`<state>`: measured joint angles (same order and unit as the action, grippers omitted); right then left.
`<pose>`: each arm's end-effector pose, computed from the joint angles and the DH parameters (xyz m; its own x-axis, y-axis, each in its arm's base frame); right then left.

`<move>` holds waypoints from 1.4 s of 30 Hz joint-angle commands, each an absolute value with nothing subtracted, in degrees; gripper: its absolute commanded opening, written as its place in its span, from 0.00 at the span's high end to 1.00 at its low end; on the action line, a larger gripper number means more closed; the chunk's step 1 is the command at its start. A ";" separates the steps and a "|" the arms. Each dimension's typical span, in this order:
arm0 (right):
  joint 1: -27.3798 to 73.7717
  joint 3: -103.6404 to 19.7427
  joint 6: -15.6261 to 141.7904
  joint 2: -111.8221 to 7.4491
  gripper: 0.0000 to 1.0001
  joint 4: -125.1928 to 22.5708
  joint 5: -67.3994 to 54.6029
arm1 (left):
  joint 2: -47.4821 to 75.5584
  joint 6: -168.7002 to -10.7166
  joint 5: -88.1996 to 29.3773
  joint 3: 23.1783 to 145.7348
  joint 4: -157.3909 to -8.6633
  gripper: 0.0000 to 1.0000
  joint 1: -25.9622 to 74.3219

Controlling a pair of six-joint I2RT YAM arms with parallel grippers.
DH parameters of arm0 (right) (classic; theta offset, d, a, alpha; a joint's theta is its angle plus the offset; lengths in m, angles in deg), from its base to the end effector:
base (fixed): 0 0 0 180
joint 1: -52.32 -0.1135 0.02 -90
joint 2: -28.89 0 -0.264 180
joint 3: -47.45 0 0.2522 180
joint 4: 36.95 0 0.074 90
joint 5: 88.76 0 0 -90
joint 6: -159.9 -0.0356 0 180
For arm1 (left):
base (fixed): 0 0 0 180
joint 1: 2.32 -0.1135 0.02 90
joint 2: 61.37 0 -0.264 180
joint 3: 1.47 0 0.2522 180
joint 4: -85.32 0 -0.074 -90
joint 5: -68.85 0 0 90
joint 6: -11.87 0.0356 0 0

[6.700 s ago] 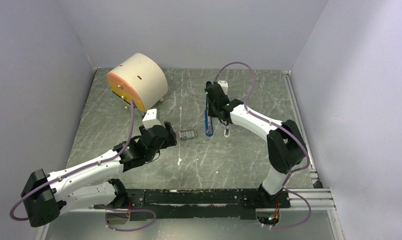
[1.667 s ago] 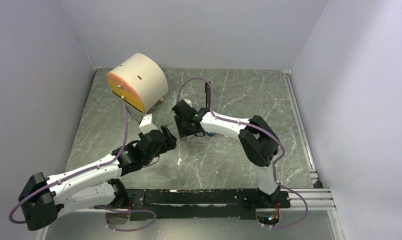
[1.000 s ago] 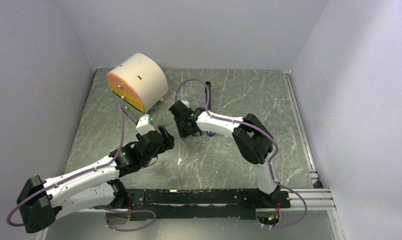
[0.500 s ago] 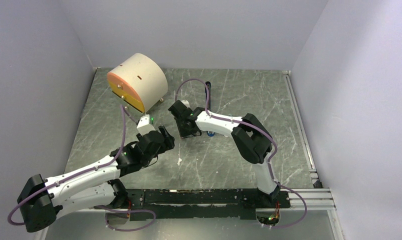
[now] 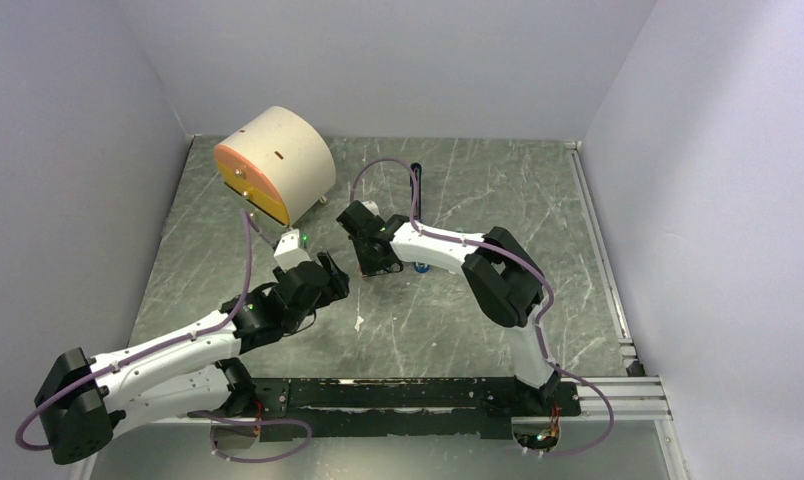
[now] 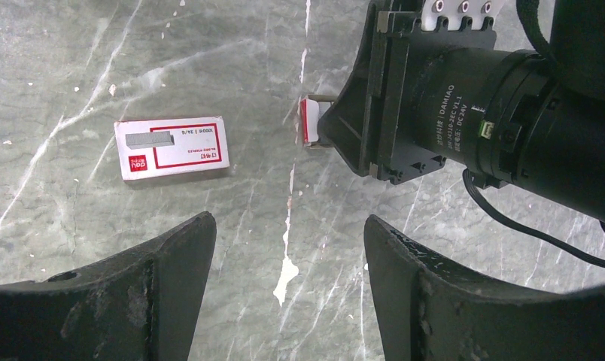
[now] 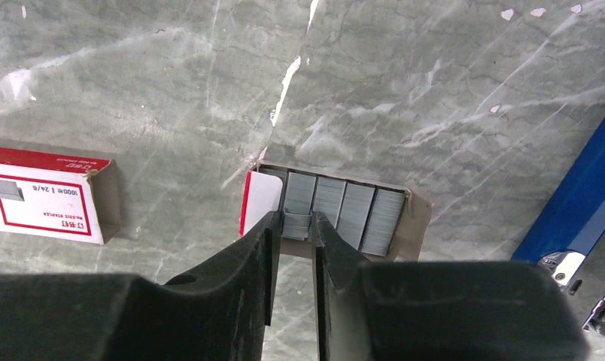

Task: Load the staples into the stapler

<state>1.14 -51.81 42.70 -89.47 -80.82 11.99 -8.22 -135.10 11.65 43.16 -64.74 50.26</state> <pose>0.2768 0.3334 0.1662 -0.8222 -0.3056 -0.4801 -0.3783 0.9237 0.0600 0.1323 -0.1411 0.2228 -0.5496 -0.4414 -0.7093 -0.0935 0.8762 -0.4728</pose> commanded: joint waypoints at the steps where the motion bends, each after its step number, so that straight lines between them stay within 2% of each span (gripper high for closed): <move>1: 0.91 -53.06 42.13 -91.15 0.74 -81.55 11.88 | -7.98 -135.22 12.34 43.49 -64.75 0.23 49.98; 6: 0.91 -53.24 42.17 -91.51 0.73 -81.78 11.96 | -7.80 -135.17 12.25 43.58 -64.77 0.23 49.99; 11: 0.91 -52.89 41.70 -90.91 0.77 -81.52 12.67 | -7.93 -135.17 12.33 43.54 -64.69 0.23 49.99; 26: 0.91 -50.49 41.87 -82.00 0.78 -79.99 13.69 | -7.84 -135.01 12.25 43.82 -64.99 0.23 49.93; 42: 0.93 -32.61 36.95 -70.96 0.77 -83.22 13.54 | -7.33 -135.07 11.40 43.32 -66.30 0.24 50.02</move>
